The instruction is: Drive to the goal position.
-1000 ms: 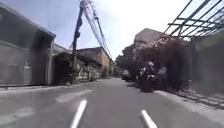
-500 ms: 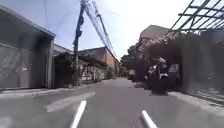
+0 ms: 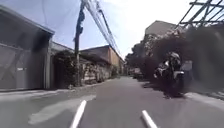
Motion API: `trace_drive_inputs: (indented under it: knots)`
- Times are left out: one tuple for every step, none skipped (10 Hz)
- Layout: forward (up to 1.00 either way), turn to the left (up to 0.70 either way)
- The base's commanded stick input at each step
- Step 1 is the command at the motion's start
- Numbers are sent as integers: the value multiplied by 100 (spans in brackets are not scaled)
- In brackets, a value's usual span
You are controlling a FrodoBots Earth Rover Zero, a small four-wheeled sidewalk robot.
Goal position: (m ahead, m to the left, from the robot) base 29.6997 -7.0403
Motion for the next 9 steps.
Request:
trace_drive_inputs:
  knots:
    - [100, -40]
    - [100, -40]
    - [100, -40]
    - [100, -40]
    - [100, -40]
    - [100, -26]
    - [100, -6]
    - [100, 0]
    - [100, 0]
